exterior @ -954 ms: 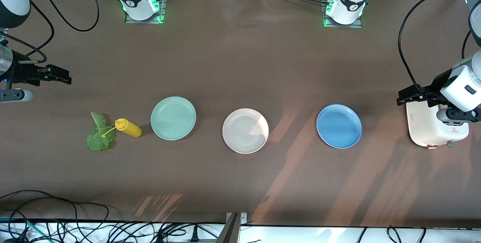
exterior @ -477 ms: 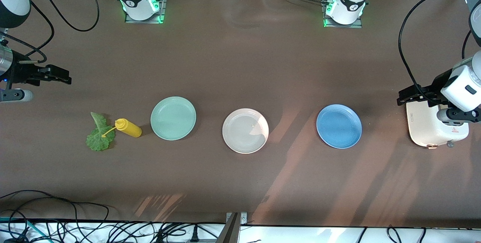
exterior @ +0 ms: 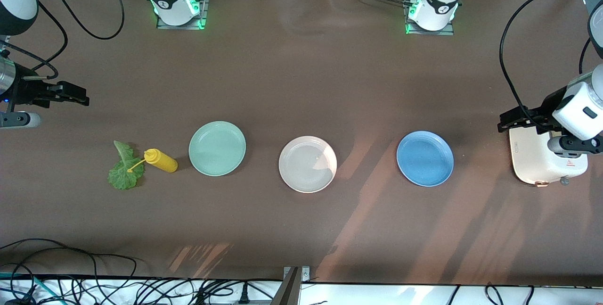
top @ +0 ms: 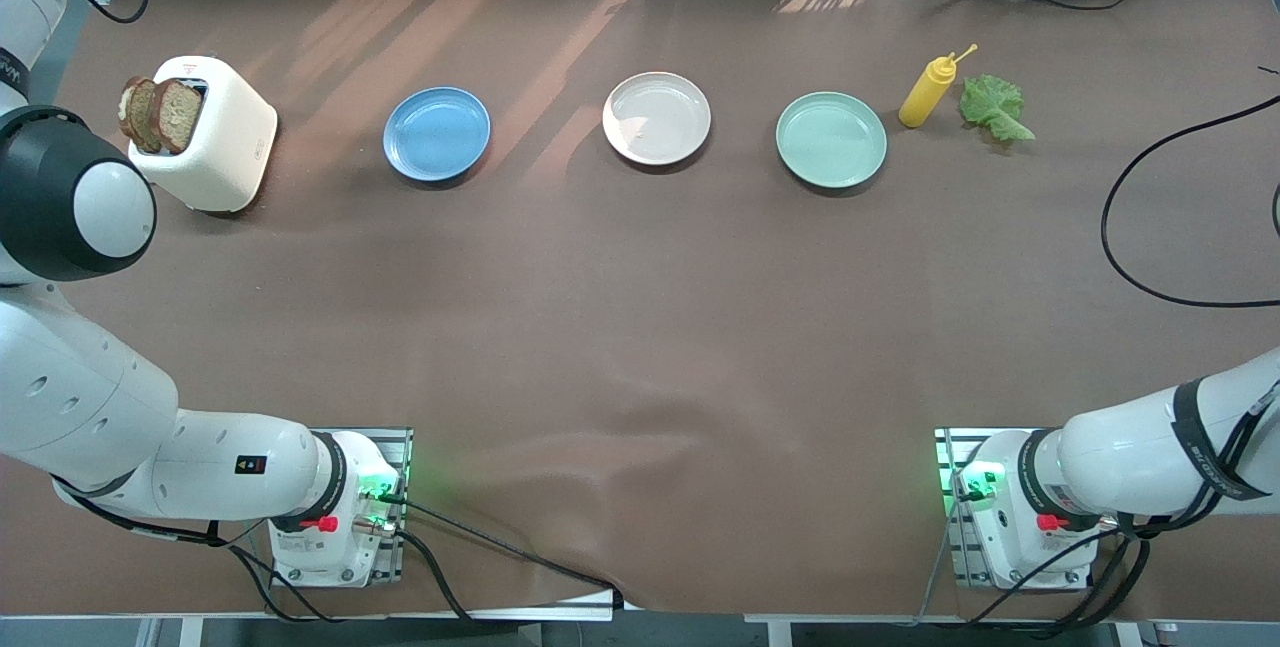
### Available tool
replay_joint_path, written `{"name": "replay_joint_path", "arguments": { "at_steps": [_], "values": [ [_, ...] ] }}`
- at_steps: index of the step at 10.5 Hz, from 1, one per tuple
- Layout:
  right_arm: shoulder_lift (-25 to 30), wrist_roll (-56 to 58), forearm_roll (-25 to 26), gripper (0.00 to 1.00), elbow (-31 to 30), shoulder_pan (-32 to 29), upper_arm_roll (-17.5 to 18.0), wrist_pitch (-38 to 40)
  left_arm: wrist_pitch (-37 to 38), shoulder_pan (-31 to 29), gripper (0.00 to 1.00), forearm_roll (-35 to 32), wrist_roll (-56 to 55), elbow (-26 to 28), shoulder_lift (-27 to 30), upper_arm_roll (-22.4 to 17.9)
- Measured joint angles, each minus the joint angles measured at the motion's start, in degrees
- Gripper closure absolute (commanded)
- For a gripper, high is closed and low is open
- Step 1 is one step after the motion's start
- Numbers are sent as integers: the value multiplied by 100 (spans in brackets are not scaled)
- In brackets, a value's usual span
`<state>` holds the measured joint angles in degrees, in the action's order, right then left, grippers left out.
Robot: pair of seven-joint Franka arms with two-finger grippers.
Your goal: Make sandwich on beige plate with both arms
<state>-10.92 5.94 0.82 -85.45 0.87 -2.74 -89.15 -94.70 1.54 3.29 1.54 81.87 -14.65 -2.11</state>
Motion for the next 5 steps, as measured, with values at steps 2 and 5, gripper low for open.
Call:
{"name": "replay_joint_path", "arguments": {
  "at_steps": [2, 5],
  "values": [
    [0, 0, 0, 0, 0, 0, -2, 0, 0, -1, 0, 0, 0, 0, 0, 0],
    [0, 0, 0, 0, 0, -2, -5, 0, 0, -43, 0, 0, 0, 0, 0, -8]
  ]
}}
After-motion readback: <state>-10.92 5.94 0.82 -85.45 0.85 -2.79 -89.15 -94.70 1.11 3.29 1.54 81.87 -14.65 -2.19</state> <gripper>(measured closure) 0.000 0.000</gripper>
